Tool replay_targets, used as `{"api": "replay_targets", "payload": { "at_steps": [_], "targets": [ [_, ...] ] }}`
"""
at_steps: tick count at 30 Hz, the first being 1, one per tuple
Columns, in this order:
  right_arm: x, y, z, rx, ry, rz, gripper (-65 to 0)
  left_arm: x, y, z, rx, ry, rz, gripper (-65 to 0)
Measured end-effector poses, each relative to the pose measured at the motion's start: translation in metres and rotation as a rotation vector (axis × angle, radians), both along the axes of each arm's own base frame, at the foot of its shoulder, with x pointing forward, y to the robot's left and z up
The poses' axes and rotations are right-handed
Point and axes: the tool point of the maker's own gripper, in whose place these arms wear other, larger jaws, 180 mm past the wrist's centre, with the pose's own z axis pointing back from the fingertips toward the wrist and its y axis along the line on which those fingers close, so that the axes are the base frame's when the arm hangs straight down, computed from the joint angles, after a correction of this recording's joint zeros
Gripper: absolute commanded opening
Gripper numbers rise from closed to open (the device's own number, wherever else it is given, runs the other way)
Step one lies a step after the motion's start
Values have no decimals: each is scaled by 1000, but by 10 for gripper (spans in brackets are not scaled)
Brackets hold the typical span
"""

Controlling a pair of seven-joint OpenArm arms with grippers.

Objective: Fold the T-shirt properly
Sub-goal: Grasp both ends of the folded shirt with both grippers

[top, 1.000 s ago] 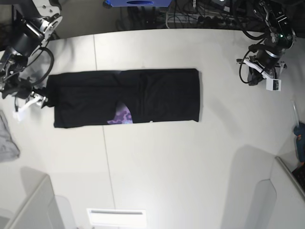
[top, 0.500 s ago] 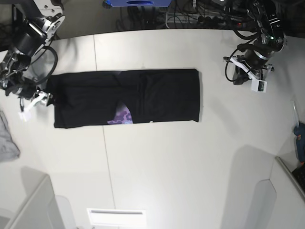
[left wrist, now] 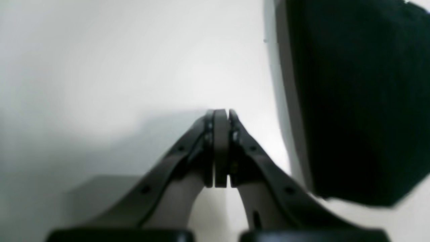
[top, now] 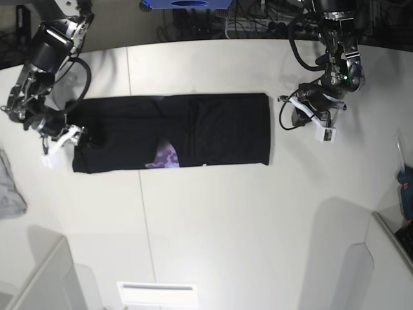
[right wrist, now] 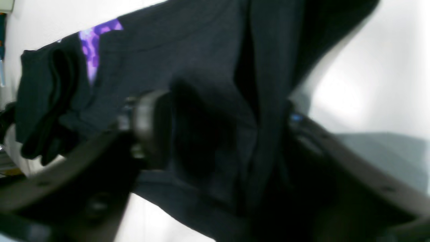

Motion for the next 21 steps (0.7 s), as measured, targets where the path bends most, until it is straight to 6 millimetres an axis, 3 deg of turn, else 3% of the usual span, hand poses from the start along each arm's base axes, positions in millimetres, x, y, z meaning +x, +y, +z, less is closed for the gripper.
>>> {"api": "replay_targets", "payload": {
  "at_steps": [6,13,17,21],
  "targets": [
    [-6,-4,-5,-37,40,22,-647,12,-45,-4,80,-98,-120,-650],
    [-2,-30,2,-274,100,86,-650,10,-87,-8,50,-106,-212,-650],
    [-13,-52,20,-479,125,100,-650,10,-107,-8,27,-104,-224,-650],
    [-4,-49,43,-580,71,95,-650,14,-125,-8,27,-104,-284,-650]
  ]
}}
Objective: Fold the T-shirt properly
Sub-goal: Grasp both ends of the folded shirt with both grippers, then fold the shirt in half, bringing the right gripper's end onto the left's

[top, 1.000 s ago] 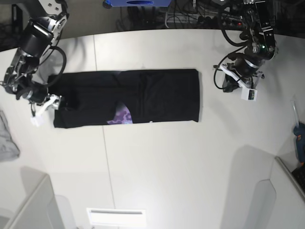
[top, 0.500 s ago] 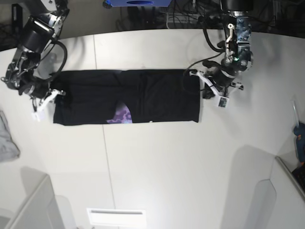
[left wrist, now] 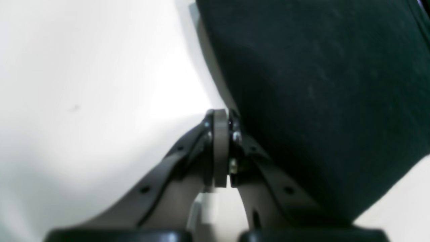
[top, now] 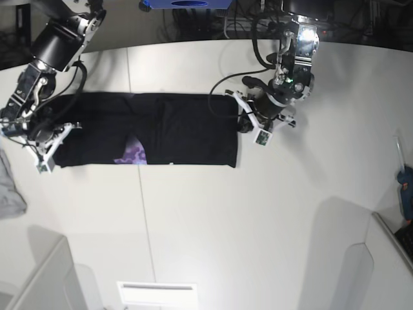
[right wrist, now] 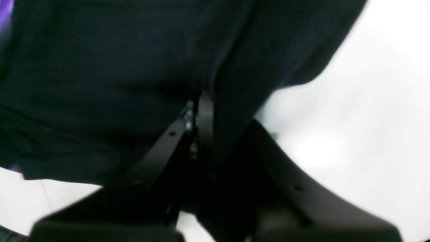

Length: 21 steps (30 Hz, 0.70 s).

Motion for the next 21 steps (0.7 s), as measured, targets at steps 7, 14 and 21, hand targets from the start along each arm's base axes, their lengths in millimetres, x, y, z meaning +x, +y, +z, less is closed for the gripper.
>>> {"api": "replay_targets", "payload": {
  "at_steps": [7,14,21],
  "targets": [
    [11,35,23,-97,-43,165,-650,9,-33,-1,1,-5,-24,-650],
    [3,70,36,-77,-79,187,-650,7,-46,-1,-18,1,-30,-650],
    [-1,101,53,-41,-113,181,-650,3,-50,-2,-29,8,-35,-650]
  ]
}}
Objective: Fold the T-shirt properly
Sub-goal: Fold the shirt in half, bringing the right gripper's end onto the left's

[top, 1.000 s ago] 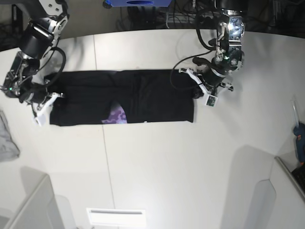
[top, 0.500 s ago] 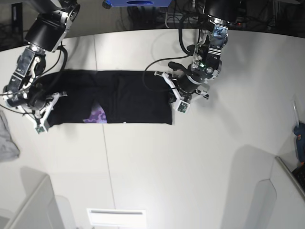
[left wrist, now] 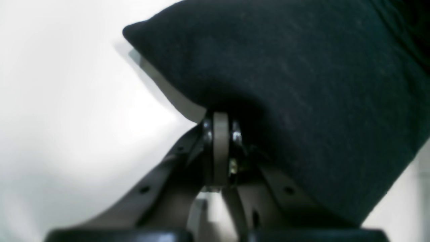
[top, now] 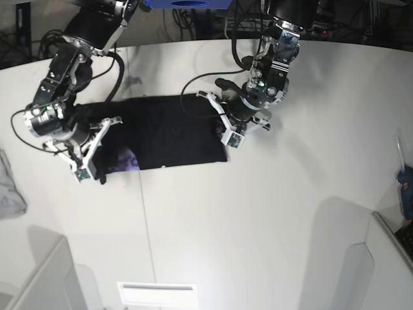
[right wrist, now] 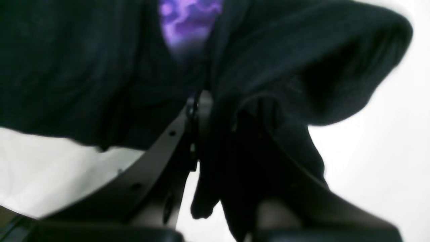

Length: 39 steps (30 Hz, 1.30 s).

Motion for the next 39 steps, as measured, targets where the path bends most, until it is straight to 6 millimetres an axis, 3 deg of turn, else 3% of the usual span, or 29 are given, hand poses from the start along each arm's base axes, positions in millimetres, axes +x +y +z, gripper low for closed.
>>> {"api": "replay_targets", "payload": {
  "at_steps": [7,15,22,25,33,39],
  "targets": [
    [-1,24,3,27,-1,28,-650,-2,0,0,-2,1,2,-650],
    [1,86,6,82,-13,168,-650,-4,1,-1,-5,2,4,-650],
    [5,131,23,352,-55,136,-650,-7,2,-2,-9,7,10,-650],
    [6,139,29,443,-51,105,-650,-7,2,-2,-9,7,10,-650],
    [-12,159,19,430,3,181,-650,-7,6,-3,-9,6,8,-650],
    [-9,180,26,469,-48,223,-650,-8,6,-3,-8,7,5,-650]
  ]
}}
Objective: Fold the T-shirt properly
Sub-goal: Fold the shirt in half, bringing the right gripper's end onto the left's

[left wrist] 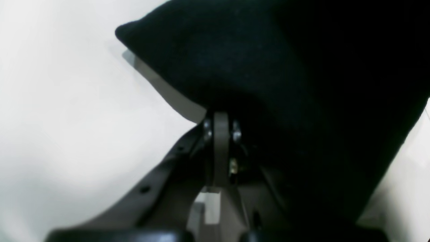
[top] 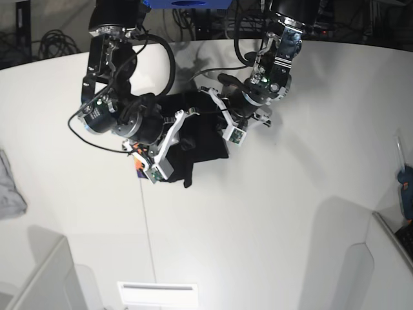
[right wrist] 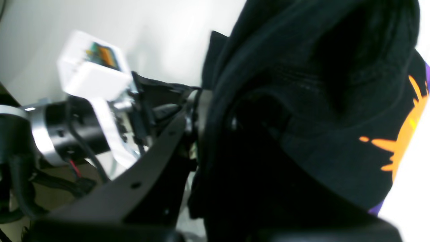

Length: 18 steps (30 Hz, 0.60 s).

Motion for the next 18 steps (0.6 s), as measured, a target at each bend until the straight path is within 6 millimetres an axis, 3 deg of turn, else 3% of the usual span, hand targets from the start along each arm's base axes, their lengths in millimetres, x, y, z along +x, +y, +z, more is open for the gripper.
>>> {"api": "replay_targets", "payload": {
  "at_steps": [13,18],
  "targets": [
    [1,3,-21,37,79,-48,-650,-14,14,4,43,2,-17,-650],
    [1,6,-36,46,97,-55,-650,-31,44,8,69,13,49,-650]
  ]
}}
